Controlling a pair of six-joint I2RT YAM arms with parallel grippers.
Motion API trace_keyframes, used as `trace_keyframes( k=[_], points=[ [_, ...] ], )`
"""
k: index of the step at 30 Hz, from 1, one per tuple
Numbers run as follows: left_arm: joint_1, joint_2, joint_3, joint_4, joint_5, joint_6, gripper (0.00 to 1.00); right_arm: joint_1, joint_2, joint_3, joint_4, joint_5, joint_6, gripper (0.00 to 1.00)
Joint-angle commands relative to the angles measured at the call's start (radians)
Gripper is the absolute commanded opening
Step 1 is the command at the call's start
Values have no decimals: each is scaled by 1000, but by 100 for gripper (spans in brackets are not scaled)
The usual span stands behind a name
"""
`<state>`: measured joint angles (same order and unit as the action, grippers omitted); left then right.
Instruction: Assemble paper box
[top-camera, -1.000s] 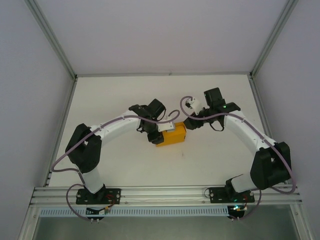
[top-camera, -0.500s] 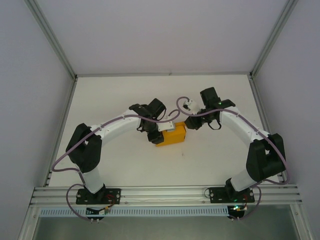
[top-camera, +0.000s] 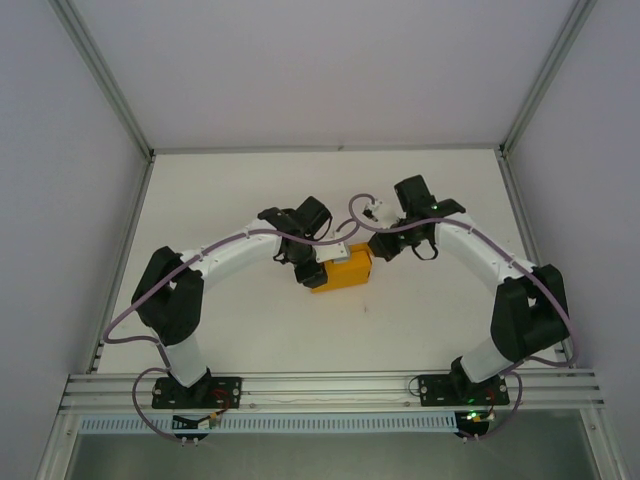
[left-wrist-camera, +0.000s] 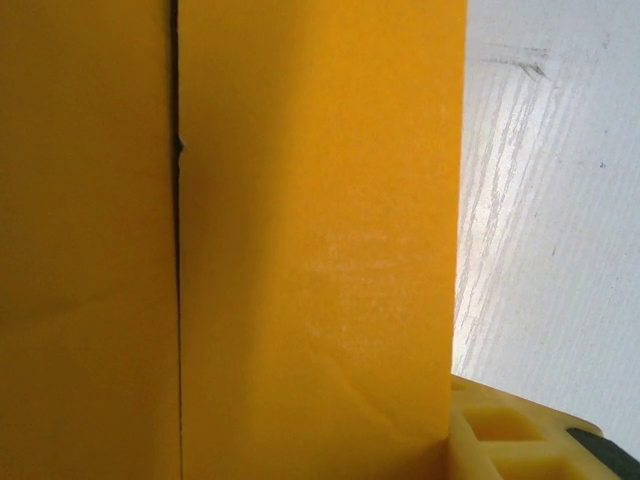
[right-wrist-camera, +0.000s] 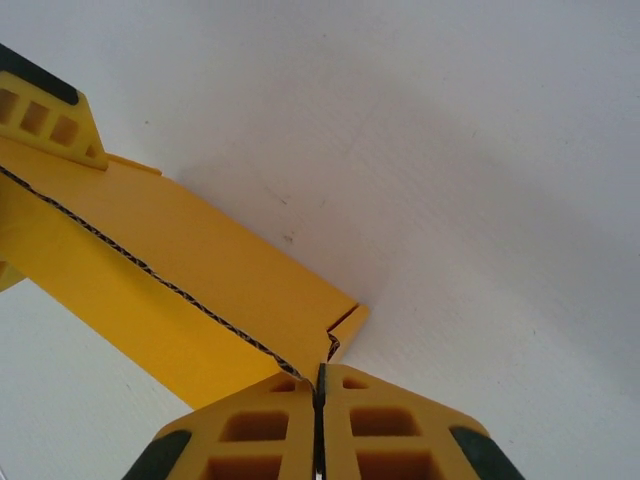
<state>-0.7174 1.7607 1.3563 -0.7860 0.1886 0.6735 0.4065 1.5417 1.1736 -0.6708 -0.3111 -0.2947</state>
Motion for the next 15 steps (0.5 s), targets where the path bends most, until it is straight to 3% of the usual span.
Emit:
trace_keyframes(
  k=[1,4,8,15],
  points=[
    [5,12,19,8,-4,-9,41,28,-19,23,5,15,109,4],
    [5,19,19,26,-12,-21,41,50,-40,21,21,48,295,0],
    [5,31,14,38,-13,-29,41,75,-99,-105,178,113,494,0],
    [5,44,6,46,-28,-34,41,83,-163,-272,345,109,608,0]
  ],
)
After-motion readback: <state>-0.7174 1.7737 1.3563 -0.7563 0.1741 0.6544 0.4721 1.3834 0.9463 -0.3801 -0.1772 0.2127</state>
